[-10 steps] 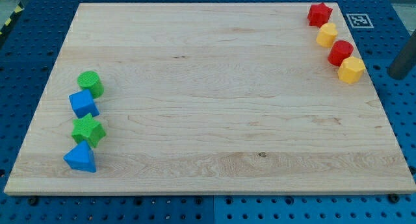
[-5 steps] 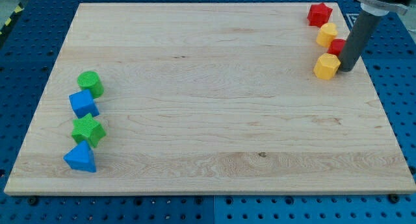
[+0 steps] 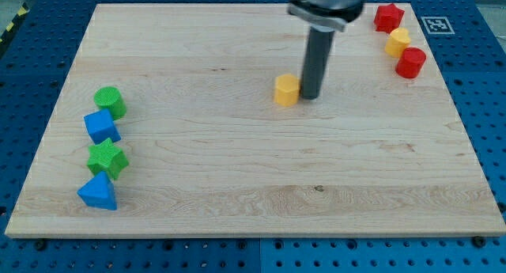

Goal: Move the yellow hexagon to the center left

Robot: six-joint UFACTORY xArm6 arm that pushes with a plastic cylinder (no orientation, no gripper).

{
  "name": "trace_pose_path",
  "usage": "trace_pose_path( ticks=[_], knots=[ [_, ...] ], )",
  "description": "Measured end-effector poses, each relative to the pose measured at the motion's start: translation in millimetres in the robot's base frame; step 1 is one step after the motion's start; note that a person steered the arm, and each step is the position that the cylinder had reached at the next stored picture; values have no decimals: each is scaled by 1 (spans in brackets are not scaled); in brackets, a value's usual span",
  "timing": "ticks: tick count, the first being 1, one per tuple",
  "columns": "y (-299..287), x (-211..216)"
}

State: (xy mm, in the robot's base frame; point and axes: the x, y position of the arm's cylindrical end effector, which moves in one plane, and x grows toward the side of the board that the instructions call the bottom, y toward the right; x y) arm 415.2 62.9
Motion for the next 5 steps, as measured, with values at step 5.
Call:
trace_pose_path(
  ticks=[5],
  knots=[
    [-205, -9]
  ],
)
